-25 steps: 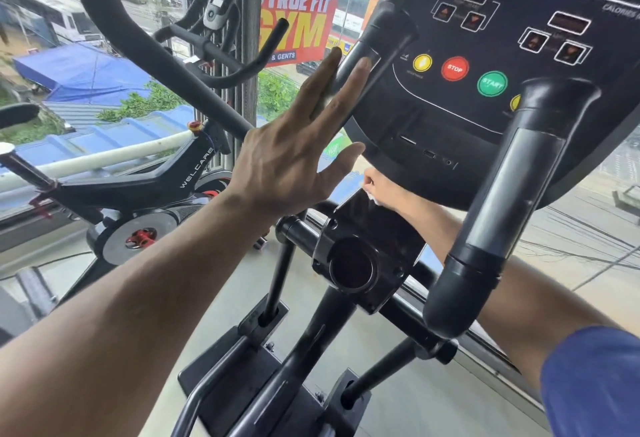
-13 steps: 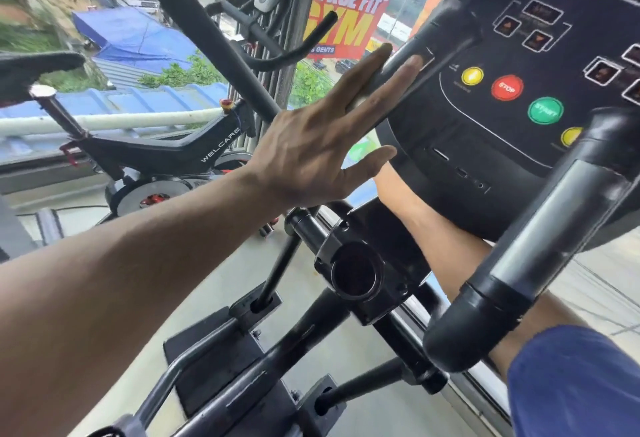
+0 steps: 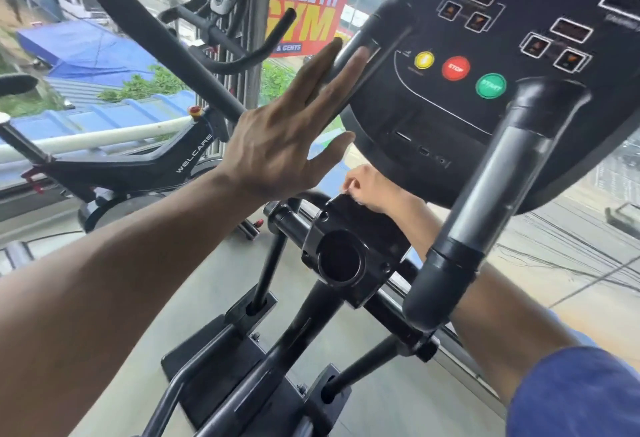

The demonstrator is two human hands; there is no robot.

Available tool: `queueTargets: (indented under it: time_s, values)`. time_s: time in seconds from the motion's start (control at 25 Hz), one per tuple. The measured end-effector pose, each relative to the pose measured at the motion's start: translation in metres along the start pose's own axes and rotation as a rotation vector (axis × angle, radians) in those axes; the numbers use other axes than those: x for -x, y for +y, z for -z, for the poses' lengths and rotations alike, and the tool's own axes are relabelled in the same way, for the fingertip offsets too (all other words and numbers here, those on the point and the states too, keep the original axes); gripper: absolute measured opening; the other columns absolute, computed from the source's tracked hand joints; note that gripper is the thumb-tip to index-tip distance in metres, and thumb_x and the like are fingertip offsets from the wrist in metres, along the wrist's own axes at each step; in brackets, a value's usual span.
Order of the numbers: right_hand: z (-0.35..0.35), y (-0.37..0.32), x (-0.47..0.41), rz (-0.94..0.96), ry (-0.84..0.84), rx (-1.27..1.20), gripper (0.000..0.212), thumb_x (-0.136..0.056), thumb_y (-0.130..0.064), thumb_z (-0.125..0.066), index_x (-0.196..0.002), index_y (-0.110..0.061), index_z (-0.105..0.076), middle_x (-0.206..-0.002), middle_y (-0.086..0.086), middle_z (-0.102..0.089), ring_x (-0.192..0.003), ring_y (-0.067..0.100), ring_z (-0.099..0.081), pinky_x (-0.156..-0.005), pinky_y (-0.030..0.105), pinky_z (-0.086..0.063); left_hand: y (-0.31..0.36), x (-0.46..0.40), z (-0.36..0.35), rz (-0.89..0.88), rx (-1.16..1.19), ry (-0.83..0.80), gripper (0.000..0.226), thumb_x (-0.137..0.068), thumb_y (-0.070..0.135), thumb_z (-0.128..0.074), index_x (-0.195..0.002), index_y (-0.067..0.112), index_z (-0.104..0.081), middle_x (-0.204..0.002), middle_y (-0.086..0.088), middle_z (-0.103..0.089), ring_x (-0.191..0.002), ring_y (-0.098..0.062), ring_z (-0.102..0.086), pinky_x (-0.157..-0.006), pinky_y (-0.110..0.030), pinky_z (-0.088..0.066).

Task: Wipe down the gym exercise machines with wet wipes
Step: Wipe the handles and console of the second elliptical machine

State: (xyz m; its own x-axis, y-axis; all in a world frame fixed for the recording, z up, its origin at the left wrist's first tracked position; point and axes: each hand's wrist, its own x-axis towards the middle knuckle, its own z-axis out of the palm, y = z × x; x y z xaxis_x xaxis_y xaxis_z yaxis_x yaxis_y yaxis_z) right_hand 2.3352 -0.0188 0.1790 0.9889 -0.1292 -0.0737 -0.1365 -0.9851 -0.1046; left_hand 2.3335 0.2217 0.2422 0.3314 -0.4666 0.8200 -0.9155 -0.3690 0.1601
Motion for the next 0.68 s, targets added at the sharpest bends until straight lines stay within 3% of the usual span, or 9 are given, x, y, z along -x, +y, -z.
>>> queueTargets:
  time_s: [0.12,0.24,0.36,0.52,0.68]
  values:
    - [-0.006,0.006,0.01,0.072,-0.085,0.058,0.017,-0.093,-0.013,-0.065,-0.103,-0.019,-0.078,-0.087,-0.005,-0.067,-0.087,0.009,-0.053,-0.072,0.007,-0.037,-0.004,0.003,-0.003,0.034,0.041,-0.025,0.074,-0.101,0.043,-0.052,-0.166,0.023,-0.023,-0.172,-0.004,-0.022,-0.131,-0.035,-0.06,-0.054,-0.044,-0.058]
    - [-0.007,0.015,0.01,0.084,-0.019,-0.012,0.015,-0.093,-0.007,-0.066,-0.101,-0.013,-0.077,-0.085,0.001,-0.065,-0.079,0.013,-0.054,-0.066,0.011,-0.038,-0.003,0.0,-0.005,0.022,0.015,-0.019,0.073,-0.102,0.042,-0.052,-0.166,0.021,-0.023,-0.171,-0.006,-0.023,-0.132,-0.036,-0.059,-0.053,-0.038,-0.055]
    - [-0.01,0.021,-0.002,-0.003,0.042,-0.054,0.015,-0.092,-0.003,-0.062,-0.097,-0.009,-0.076,-0.084,0.007,-0.065,-0.075,0.02,-0.058,-0.077,0.03,-0.046,-0.004,-0.001,-0.005,0.007,0.004,-0.025,0.074,-0.102,0.041,-0.054,-0.166,0.02,-0.024,-0.171,-0.008,-0.024,-0.125,-0.037,-0.063,-0.055,-0.03,-0.047]
    - [-0.012,0.01,0.01,0.152,0.01,-0.062,0.01,-0.089,-0.015,-0.075,-0.091,-0.023,-0.08,-0.087,-0.012,-0.063,-0.077,0.001,-0.056,-0.071,0.007,-0.037,-0.002,0.001,-0.005,0.018,-0.001,-0.01,0.073,-0.103,0.038,-0.055,-0.166,0.018,-0.025,-0.171,-0.009,-0.025,-0.123,-0.036,-0.065,-0.056,-0.027,-0.042]
    - [-0.005,0.006,0.033,0.213,-0.106,0.013,0.01,-0.087,-0.019,-0.077,-0.083,-0.026,-0.081,-0.087,-0.015,-0.064,-0.08,0.002,-0.058,-0.071,0.003,-0.037,-0.001,-0.001,-0.005,0.017,-0.014,-0.03,0.072,-0.103,0.039,-0.053,-0.166,0.017,-0.025,-0.171,-0.009,-0.026,-0.119,-0.038,-0.066,-0.057,-0.028,-0.043]
